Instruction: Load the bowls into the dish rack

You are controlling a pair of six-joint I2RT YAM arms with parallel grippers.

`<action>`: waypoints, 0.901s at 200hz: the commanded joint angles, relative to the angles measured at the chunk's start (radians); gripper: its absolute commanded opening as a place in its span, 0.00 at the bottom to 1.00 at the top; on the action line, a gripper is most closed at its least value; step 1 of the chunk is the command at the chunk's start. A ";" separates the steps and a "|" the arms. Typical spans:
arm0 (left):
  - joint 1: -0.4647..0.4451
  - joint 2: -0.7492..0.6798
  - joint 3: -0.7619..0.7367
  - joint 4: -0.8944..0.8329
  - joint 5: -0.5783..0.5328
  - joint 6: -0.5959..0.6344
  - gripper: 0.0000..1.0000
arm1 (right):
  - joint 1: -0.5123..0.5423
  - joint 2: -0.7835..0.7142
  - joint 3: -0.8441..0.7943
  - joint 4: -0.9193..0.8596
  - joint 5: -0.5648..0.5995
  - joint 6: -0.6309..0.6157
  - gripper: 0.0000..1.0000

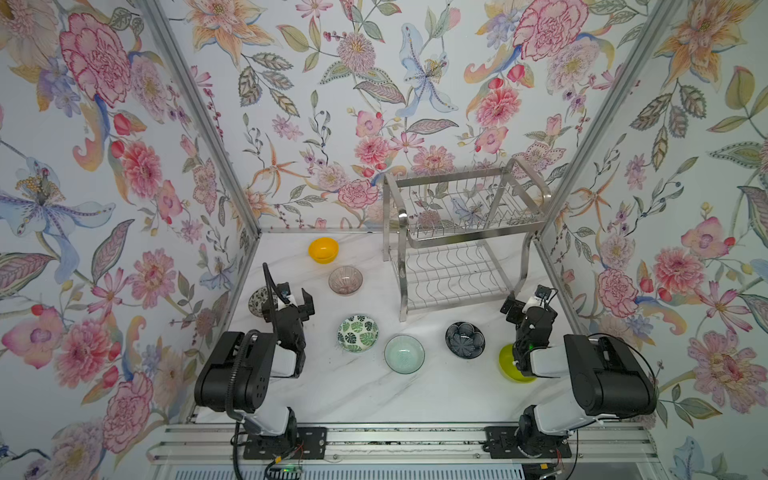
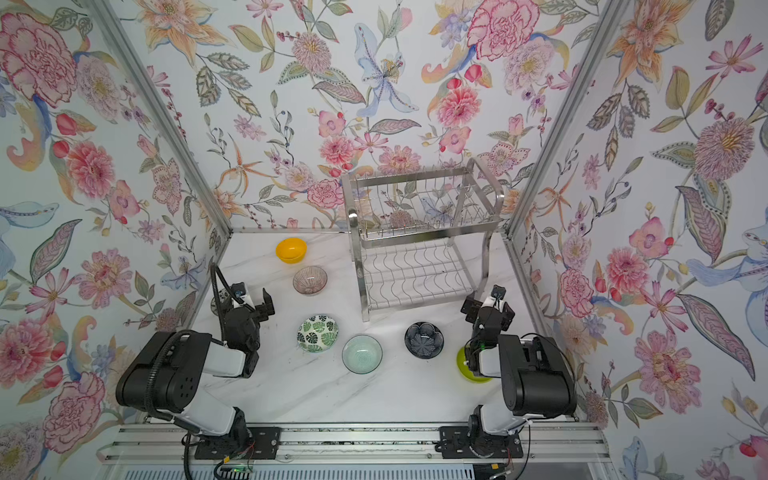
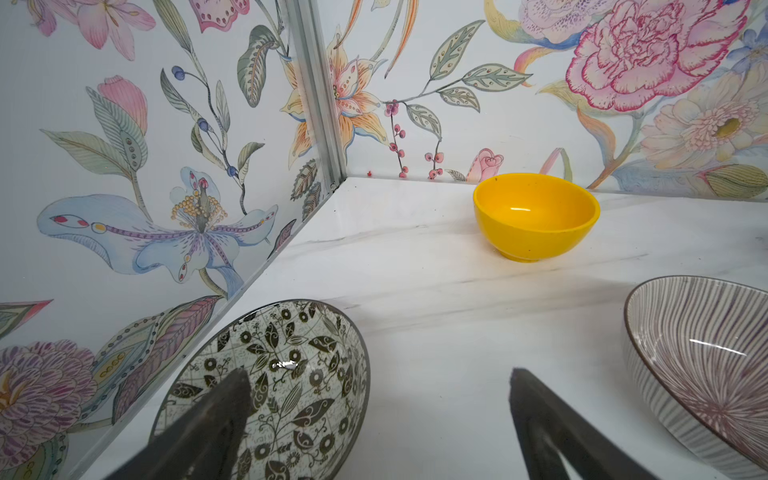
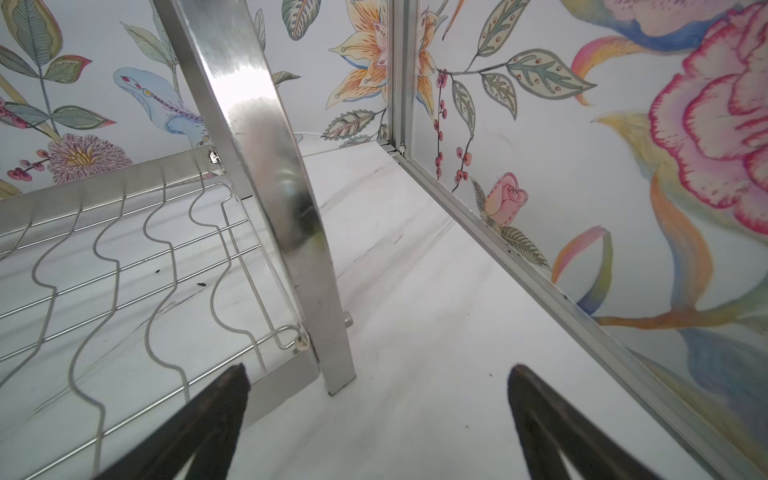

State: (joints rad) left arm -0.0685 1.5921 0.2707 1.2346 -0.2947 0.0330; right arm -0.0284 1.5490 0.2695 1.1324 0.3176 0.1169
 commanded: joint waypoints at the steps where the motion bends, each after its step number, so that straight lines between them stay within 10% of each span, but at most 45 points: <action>1: -0.005 -0.001 -0.007 0.028 -0.009 0.011 0.99 | -0.006 0.000 0.016 -0.011 -0.008 0.006 0.99; 180: -0.003 -0.003 -0.005 0.024 -0.006 0.008 0.99 | -0.008 0.002 0.017 -0.014 -0.013 0.009 0.98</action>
State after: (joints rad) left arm -0.0685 1.5921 0.2707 1.2346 -0.2947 0.0330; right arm -0.0296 1.5490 0.2695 1.1286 0.3164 0.1173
